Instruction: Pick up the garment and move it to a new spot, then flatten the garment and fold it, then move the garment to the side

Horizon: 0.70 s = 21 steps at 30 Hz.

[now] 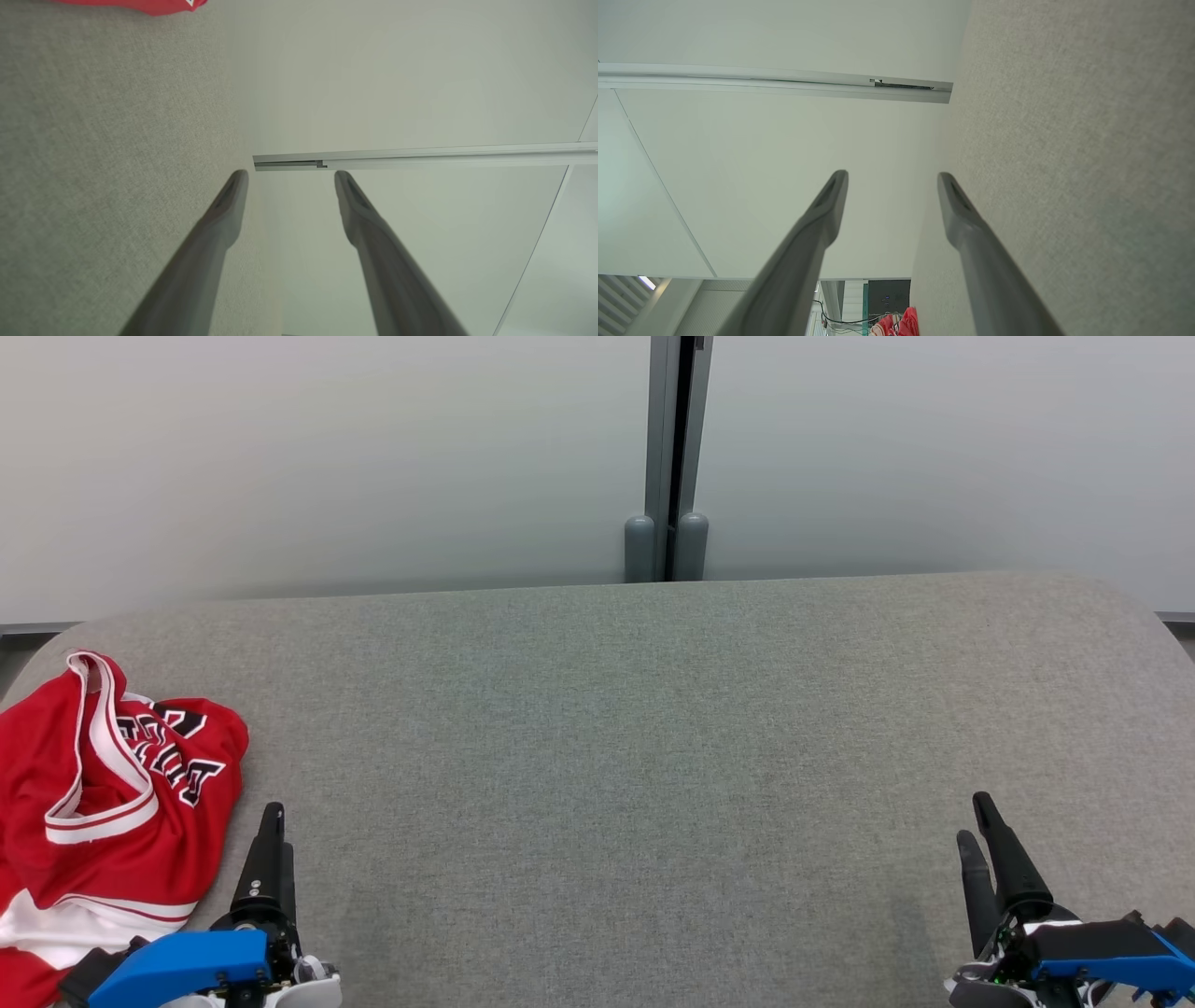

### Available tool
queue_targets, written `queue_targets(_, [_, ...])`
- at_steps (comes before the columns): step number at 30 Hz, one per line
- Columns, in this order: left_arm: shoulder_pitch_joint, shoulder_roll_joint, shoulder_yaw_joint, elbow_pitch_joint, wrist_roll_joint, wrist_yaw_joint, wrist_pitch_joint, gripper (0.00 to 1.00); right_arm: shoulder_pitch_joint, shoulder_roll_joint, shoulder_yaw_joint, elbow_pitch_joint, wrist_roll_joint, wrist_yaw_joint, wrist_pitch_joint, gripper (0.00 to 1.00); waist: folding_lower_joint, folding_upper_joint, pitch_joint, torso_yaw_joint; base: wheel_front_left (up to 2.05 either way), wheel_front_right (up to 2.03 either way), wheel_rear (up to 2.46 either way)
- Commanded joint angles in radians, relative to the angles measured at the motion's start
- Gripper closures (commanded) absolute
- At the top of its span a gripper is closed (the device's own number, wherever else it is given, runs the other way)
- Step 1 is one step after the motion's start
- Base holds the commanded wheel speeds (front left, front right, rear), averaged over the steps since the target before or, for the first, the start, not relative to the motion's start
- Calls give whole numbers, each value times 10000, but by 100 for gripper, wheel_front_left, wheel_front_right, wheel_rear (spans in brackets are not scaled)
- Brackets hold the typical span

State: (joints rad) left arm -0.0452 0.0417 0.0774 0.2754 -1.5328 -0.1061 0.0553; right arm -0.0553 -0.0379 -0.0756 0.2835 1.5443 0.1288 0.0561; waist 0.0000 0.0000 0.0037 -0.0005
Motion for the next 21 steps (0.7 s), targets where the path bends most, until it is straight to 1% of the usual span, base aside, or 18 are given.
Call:
queue_targets(1, [-183,95,-89,-237,329,52,-108,0,-196,-42,8,-168,-337,6,-117,0,0,0,3,1,0,0,0])
queue_targets(7, [-119,103,-290,-363,1396,239,-375,0,-198,-51,15,-231,-1586,7,-383,0,0,0,13,4,0,0,0])
queue_targets(21, [-8,214,-789,-564,3974,502,-937,0,-131,-73,148,-406,-4793,11,-947,0,0,0,21,29,0,0,0])
